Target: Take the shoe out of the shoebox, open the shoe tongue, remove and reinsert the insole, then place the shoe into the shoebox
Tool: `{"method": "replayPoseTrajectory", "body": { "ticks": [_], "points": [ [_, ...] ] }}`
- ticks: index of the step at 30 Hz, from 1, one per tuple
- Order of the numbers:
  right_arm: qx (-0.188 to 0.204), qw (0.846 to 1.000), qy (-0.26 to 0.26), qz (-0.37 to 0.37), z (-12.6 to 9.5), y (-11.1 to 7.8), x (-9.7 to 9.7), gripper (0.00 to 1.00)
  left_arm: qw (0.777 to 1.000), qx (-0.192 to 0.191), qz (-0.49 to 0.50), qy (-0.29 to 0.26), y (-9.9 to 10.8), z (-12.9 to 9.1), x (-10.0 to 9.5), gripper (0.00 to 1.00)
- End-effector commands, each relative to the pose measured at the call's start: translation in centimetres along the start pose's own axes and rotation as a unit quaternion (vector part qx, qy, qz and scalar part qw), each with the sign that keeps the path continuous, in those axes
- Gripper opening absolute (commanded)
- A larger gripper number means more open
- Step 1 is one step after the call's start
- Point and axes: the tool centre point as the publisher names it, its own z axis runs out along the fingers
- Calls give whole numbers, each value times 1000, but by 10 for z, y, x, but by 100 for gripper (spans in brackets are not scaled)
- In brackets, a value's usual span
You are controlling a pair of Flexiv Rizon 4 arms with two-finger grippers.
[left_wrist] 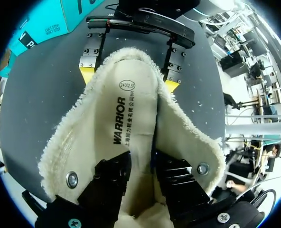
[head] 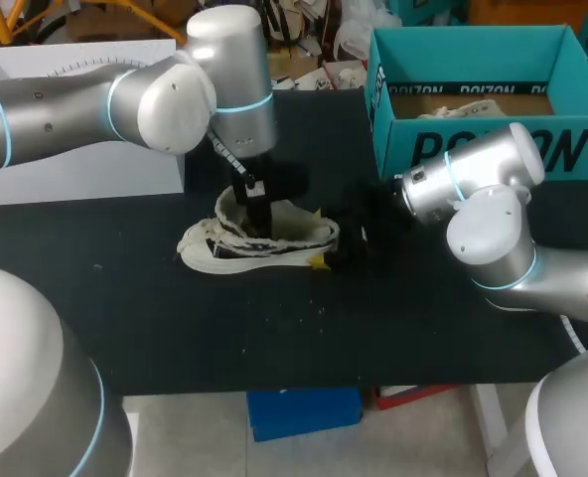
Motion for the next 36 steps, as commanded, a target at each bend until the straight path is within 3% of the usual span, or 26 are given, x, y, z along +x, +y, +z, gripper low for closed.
{"method": "replayPoseTrajectory", "body": {
  "ticks": [1, 17, 36],
  "points": [
    [1, 1000, 0, 1, 2, -1, -1, 0, 999, -8, -17, -45, 2, -1, 11, 25],
    [1, 1000, 0, 1, 2, -1, -1, 0, 970, -86, -102, -201, -1, 9, 2, 27],
    [1, 1000, 0, 1, 2, -1, -1, 0, 948, -85, -108, -288, 5, 19, -45, 28]
  ]
}}
